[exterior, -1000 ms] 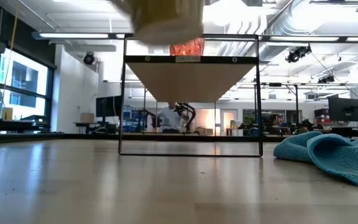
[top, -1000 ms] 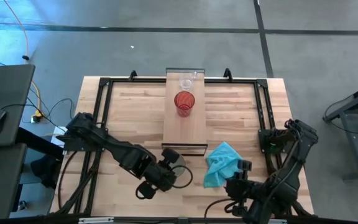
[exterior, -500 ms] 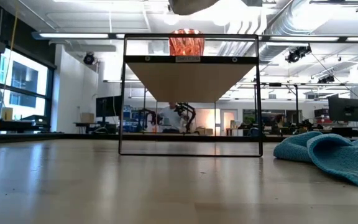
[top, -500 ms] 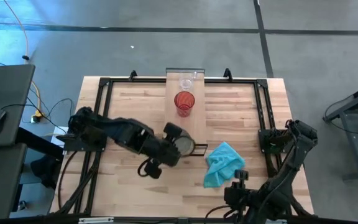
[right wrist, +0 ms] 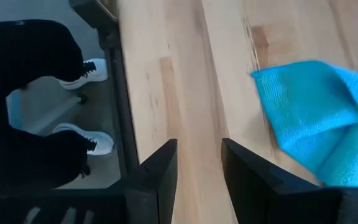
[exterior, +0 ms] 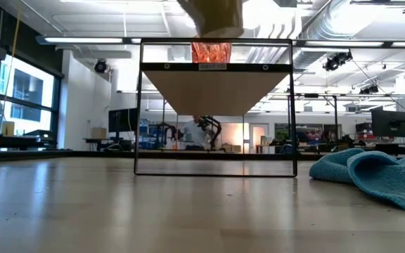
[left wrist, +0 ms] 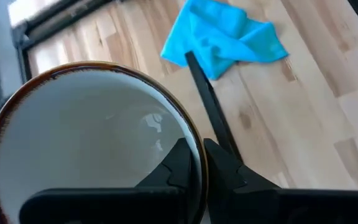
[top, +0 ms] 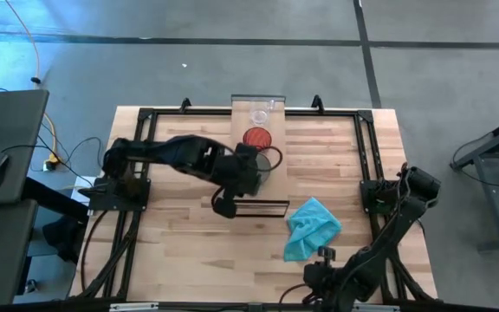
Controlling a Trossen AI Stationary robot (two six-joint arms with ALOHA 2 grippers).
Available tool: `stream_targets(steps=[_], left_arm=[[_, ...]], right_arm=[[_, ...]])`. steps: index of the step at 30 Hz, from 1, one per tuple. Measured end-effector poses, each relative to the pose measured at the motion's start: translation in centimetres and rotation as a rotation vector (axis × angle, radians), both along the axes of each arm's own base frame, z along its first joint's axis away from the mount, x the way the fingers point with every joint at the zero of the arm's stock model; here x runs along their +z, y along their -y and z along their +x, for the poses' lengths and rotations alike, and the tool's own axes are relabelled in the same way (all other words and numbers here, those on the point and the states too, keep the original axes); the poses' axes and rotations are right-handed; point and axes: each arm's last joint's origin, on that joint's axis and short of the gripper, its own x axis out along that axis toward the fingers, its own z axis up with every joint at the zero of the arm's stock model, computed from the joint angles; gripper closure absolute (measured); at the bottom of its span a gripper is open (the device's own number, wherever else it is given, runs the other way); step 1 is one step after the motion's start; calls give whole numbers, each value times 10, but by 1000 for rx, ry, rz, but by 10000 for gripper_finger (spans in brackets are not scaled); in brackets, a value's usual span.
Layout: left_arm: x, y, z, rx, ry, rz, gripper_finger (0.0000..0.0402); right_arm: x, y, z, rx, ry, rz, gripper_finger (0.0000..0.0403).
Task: Stack small to large cups/mugs on shelf
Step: Put the yellow mug on the shelf
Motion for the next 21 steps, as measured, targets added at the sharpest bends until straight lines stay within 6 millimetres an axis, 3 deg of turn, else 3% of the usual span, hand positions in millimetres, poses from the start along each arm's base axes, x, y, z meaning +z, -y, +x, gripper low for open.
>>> stream_targets(steps=[5,21], left_arm=[[-2,-12,-2,19,-37,-24,391],[-5,-32,-6,-31,-100,-112,391]], right_arm=[[-12,3,-3,-28,-14,2,285],[-13,7,3,-52,6,-2,285]])
